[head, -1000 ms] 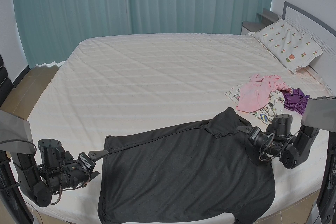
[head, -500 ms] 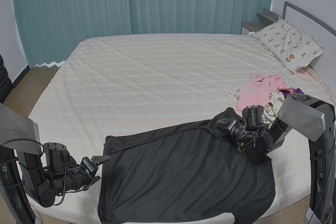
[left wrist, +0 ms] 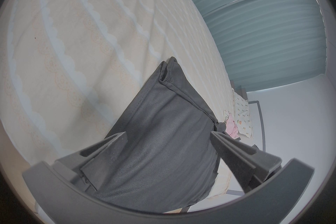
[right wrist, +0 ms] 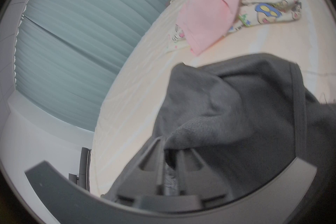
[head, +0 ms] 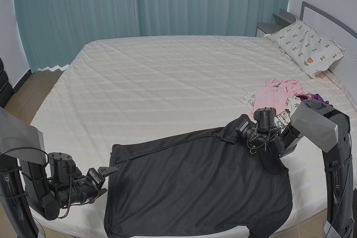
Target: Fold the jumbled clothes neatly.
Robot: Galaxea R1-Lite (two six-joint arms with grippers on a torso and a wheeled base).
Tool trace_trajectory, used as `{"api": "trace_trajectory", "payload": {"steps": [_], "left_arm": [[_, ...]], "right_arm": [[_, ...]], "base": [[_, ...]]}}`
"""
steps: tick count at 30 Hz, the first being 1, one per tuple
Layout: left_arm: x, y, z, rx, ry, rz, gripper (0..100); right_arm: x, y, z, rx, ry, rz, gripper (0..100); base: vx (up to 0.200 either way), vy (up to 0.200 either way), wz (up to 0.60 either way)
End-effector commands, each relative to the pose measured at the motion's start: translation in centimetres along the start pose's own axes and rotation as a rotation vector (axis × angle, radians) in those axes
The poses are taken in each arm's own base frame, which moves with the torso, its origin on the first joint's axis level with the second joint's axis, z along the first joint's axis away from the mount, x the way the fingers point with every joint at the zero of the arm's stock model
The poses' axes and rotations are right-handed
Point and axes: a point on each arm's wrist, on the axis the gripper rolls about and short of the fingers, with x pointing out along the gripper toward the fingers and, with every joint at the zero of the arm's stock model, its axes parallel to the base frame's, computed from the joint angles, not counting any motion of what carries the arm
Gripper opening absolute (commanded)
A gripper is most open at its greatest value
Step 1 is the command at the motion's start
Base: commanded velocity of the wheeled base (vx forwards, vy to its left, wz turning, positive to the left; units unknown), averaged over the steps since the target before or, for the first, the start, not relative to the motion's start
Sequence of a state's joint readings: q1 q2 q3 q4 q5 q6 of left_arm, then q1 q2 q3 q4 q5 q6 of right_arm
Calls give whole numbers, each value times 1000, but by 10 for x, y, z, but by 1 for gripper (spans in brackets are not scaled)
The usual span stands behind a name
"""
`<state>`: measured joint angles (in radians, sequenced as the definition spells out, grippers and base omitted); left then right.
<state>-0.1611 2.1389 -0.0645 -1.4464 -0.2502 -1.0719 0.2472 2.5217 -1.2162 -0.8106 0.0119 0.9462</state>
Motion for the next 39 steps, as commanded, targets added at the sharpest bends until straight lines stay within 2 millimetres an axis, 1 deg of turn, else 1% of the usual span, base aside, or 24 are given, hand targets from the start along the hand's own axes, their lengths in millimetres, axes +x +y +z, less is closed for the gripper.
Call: {"api": "trace_trajectory", "payload": {"steps": [1, 4, 5, 6, 8, 13, 18, 19, 21, 24, 28, 30, 33, 34, 35, 37, 39], "left_arm": [[1, 1, 0, -1, 2, 3, 100], [0, 1, 0, 0, 2, 5, 100], [1, 1, 0, 0, 2, 3, 100], [0, 1, -1, -1, 3, 6, 100], [1, 2, -1, 1, 4, 9, 100], [2, 1, -2, 4, -7, 20, 100], [5, 3, -7, 16, -14, 46, 100], [6, 2, -8, 16, -19, 49, 100], [6, 3, -8, 16, -21, 52, 100], [7, 2, -8, 17, -21, 51, 100], [7, 2, -8, 16, -22, 51, 100], [7, 2, -8, 16, -22, 51, 100], [7, 2, -8, 16, -22, 51, 100], [7, 2, -8, 16, -22, 51, 100], [7, 2, -8, 16, -22, 51, 100], [7, 2, -8, 16, -22, 51, 100], [6, 2, -7, 15, -25, 50, 100]], "right_arm": [[4, 11, 17, -3, -52, 49, 0], [8, 24, 27, -11, -90, 95, 0], [8, 25, 28, -13, -94, 100, 0], [10, 31, 34, -25, -113, 124, 0], [16, 38, 38, -55, -134, 152, 0], [42, 42, 39, -122, -186, 186, 0], [58, 42, 37, -162, -199, 170, 0], [61, 41, 36, -167, -202, 172, 100], [65, 45, 37, -171, -229, 193, 100], [64, 60, 49, -151, -312, 247, 100], [65, 74, 60, -96, -406, 293, 100], [64, 79, 64, -70, -420, 307, 100], [65, 77, 63, -65, -415, 299, 100], [66, 70, 60, -70, -396, 269, 100], [66, 70, 60, -70, -396, 269, 100], [65, 57, 58, -73, -369, 220, 100], [62, 54, 60, -72, -367, 210, 100]], "base": [[0, 0, 0], [0, 0, 0], [0, 0, 0], [0, 0, 0], [0, 0, 0], [0, 0, 0], [0, 0, 0], [0, 0, 0], [0, 0, 0], [0, 0, 0], [0, 0, 0], [0, 0, 0], [0, 0, 0], [0, 0, 0], [0, 0, 0], [0, 0, 0], [0, 0, 0]]}}
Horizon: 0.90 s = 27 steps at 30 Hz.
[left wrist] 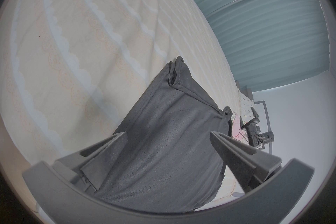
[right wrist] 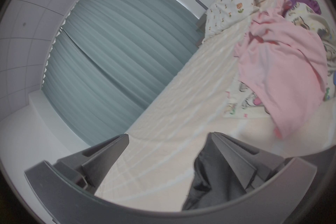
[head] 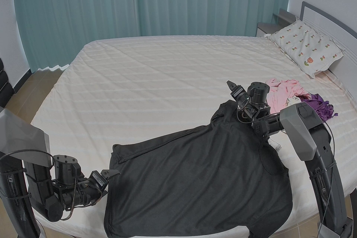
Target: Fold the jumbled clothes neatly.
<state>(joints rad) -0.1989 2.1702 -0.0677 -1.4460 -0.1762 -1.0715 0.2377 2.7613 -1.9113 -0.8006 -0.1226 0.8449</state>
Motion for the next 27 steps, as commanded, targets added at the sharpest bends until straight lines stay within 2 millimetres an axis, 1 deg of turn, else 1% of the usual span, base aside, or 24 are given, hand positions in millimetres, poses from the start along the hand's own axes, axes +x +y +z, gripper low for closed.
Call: {"api": "trace_trajectory", "payload": {"steps": [1, 2, 3, 5, 6, 7, 9, 10, 12, 13, 16, 21, 22, 23, 24, 25, 27], "left_arm": [[0, 0, 1, -2, -3, -4, 100], [1, -2, 2, -3, -11, -17, 100], [1, -2, 2, -3, -11, -17, 100], [6, -8, 10, -17, -47, -61, 100], [9, -12, 13, -23, -63, -78, 100], [10, -12, 14, -22, -64, -81, 100], [18, -21, 23, -13, -145, -95, 100], [22, -25, 27, 5, -175, -103, 100], [32, -30, 33, 44, -202, -101, 100], [39, -33, 36, 60, -211, -91, 100], [57, -49, 46, 71, -255, -77, 100], [85, -74, 50, 85, -240, -10, 100], [86, -75, 50, 85, -237, -4, 100], [91, -80, 50, 89, -229, 7, 100], [91, -80, 50, 89, -229, 7, 100], [95, -83, 47, 94, -213, 18, 100], [99, -84, 40, 105, -191, 32, 100]], "right_arm": [[-10, -14, 3, -7, 33, -67, 100], [-19, -16, 4, -11, 53, -94, 100], [-19, -16, 4, -11, 53, -94, 100], [-46, -20, 9, -14, 100, -140, 100], [-56, -19, 12, -14, 104, -140, 100], [-58, -19, 12, -15, 105, -139, 100], [-84, -19, 17, -21, 119, -135, 100], [-93, -20, 17, -21, 134, -141, 100], [-105, -26, 10, -23, 166, -163, 100], [-109, -28, 5, -20, 175, -167, 100], [-115, -35, -2, -13, 172, -163, 100], [-127, -48, -12, 4, 185, -177, 100], [-127, -49, -13, 9, 186, -178, 100], [-128, -53, -16, 31, 187, -182, 100], [-128, -53, -16, 31, 187, -182, 100], [-128, -54, -17, 45, 186, -177, 100], [-128, -54, -17, 48, 186, -179, 100]], "base": [[0, 0, 0], [0, 0, 0], [0, 0, 0], [0, 0, 0], [0, 0, 0], [0, 0, 0], [0, 0, 0], [0, 0, 0], [0, 0, 0], [0, 0, 0], [0, 0, 0], [0, 0, 0], [0, 0, 0], [0, 0, 0], [0, 0, 0], [0, 0, 0], [0, 0, 0]]}}
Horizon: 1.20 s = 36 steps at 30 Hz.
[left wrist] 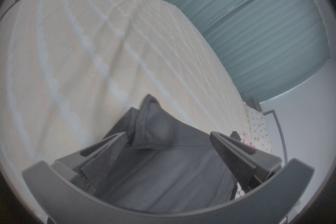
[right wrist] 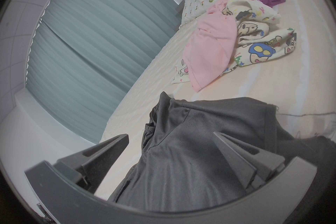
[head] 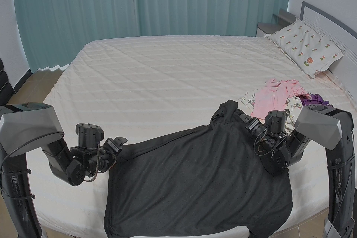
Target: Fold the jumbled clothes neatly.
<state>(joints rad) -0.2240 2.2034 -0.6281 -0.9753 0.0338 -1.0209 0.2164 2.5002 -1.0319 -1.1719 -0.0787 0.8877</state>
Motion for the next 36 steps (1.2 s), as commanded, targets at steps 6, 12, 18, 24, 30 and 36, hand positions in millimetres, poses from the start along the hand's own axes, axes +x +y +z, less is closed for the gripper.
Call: {"api": "trace_trajectory", "payload": {"steps": [6, 12, 18, 24, 30, 36], "left_arm": [[28, -20, -22, 55, -9, 23, 100], [27, -21, -34, 77, 26, 39, 100], [23, -23, -43, 103, 40, 69, 100], [17, -20, -45, 111, 35, 91, 100], [18, -17, -47, 127, 42, 101, 100], [38, -20, -40, 143, 3, 95, 100]], "right_arm": [[-10, -5, -6, 26, 15, -1, 100], [-11, -6, -7, 25, 20, -5, 100], [-11, -7, -8, 25, 23, -9, 100], [-12, -7, -9, 25, 27, -11, 100], [-13, -8, -9, 25, 28, -16, 100], [-13, -8, -9, 25, 28, -16, 100]], "base": [[0, 0, 0], [0, 0, 0], [0, 0, 0], [0, 0, 0], [0, 0, 0], [0, 0, 0]]}}
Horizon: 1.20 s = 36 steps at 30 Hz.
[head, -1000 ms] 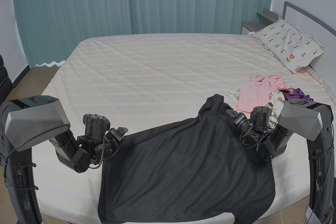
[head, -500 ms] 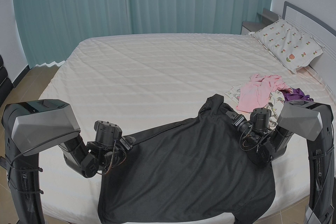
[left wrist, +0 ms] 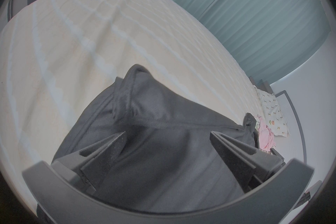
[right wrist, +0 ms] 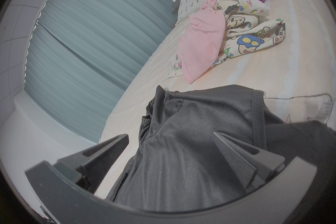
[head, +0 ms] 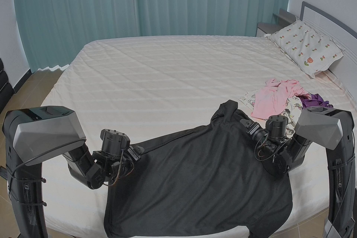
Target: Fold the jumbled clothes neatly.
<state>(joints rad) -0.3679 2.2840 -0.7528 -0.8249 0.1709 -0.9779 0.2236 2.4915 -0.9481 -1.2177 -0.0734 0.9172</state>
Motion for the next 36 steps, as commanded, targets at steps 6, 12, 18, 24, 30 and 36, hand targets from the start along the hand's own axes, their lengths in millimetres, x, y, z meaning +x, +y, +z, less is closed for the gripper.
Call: {"api": "trace_trajectory", "payload": {"steps": [6, 12, 18, 24, 30, 36], "left_arm": [[60, -8, 45, -15, -212, 4, 100], [89, -19, 118, -79, -465, -13, 100], [74, -23, 161, -108, -567, -36, 100], [69, -8, 174, -99, -549, 20, 100], [66, 4, 157, -68, -354, -15, 100], [69, 14, 143, -44, -232, -52, 100]], "right_arm": [[1, 0, 1, 1, -4, 3, 100], [1, 0, 0, 1, -2, 1, 100], [1, -1, -1, 1, -1, 0, 100], [2, -2, -1, 0, -2, -3, 100], [1, -4, -2, -2, 3, -9, 100], [1, -4, -3, -2, 4, -10, 100]], "base": [[0, 0, 0], [0, 0, 0], [0, 0, 0], [0, 0, 0], [0, 0, 0], [0, 0, 0]]}}
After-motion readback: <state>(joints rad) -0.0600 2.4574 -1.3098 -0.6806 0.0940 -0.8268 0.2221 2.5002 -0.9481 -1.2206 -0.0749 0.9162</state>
